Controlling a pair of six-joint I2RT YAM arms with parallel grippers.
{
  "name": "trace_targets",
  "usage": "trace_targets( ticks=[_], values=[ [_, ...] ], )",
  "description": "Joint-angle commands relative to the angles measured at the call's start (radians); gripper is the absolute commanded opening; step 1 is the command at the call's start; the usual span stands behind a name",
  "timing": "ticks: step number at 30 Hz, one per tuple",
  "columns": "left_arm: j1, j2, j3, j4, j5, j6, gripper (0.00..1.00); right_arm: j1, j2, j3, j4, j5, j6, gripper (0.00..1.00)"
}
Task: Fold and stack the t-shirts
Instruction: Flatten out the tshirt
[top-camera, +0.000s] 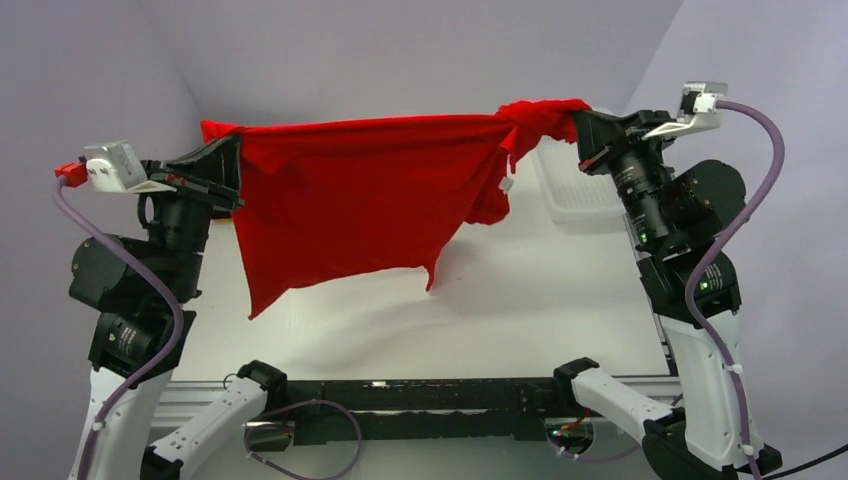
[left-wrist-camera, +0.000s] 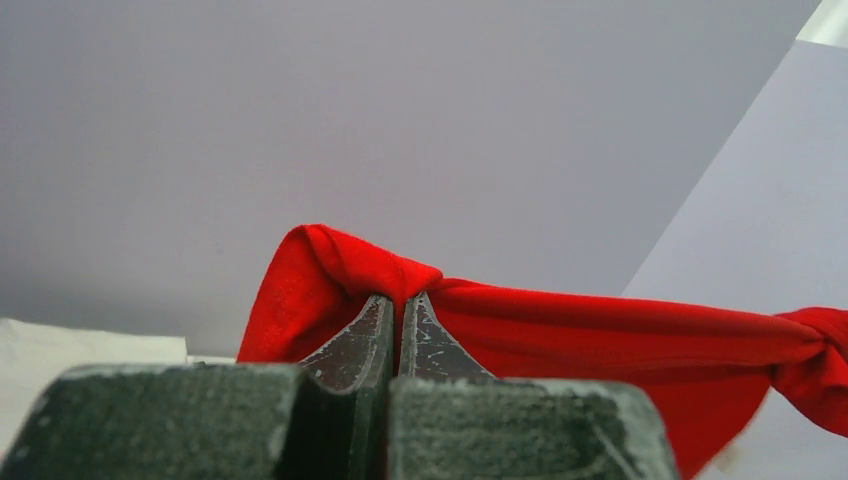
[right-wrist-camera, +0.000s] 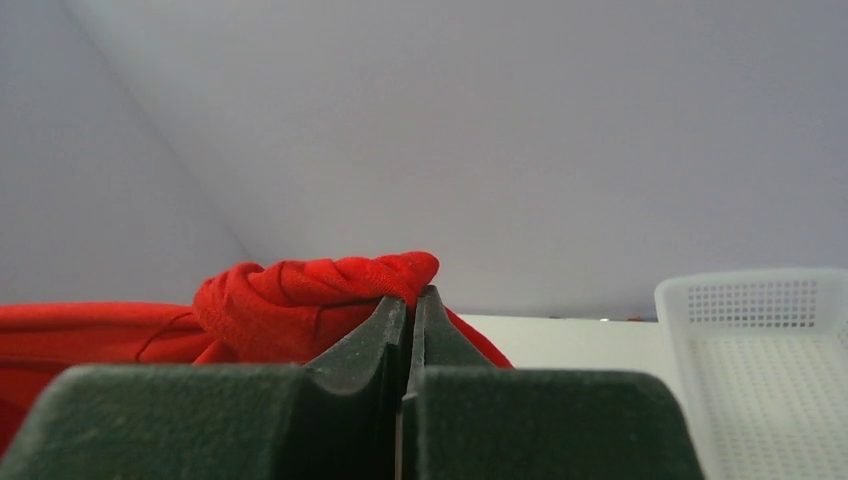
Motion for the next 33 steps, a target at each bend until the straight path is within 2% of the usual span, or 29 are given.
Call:
trace_targets(
  ticks=[1,5,10,13,17,20,22,24,29,33],
  values=[
    [0.008,0.105,0.068,0.041,-0.076,0.072,0.00,-0.011,0.044,0.033,0.068,0.085,-0.054,0.00],
    [0.035,0.289,0.157,0.028,-0.130,0.081,0.00,-0.012,0.185,0.084,0.095,0.145,-0.118,0.00],
    [0.164,0.585,0.358,0.001,0.091,0.038,0.00,-0.066,0.438,0.217,0.155,0.161,-0.172,0.00],
    [0.201,0.736,0.520,-0.019,0.158,0.039,0.00,-0.122,0.556,0.343,0.186,0.147,-0.165,0.00],
    [0.230,0.842,0.680,0.025,0.253,0.049,0.00,-0.178,0.641,0.508,0.183,0.114,-0.157,0.00],
    [0.245,0.869,0.726,0.027,0.301,0.025,0.00,-0.189,0.622,0.522,0.162,0.108,-0.161,0.00],
    [0.247,0.843,0.674,0.042,0.317,0.023,0.00,-0.190,0.561,0.416,0.167,0.101,-0.169,0.00],
    [0.247,0.790,0.554,0.078,0.333,0.024,0.00,-0.190,0.484,0.282,0.164,0.097,-0.163,0.00],
    [0.244,0.635,0.106,0.071,0.332,-0.012,0.00,-0.190,0.228,-0.174,0.088,0.064,0.059,0.03],
    [0.234,0.520,-0.274,0.068,0.318,-0.124,0.00,-0.189,0.019,-0.549,0.020,-0.087,0.252,0.05]
  ],
)
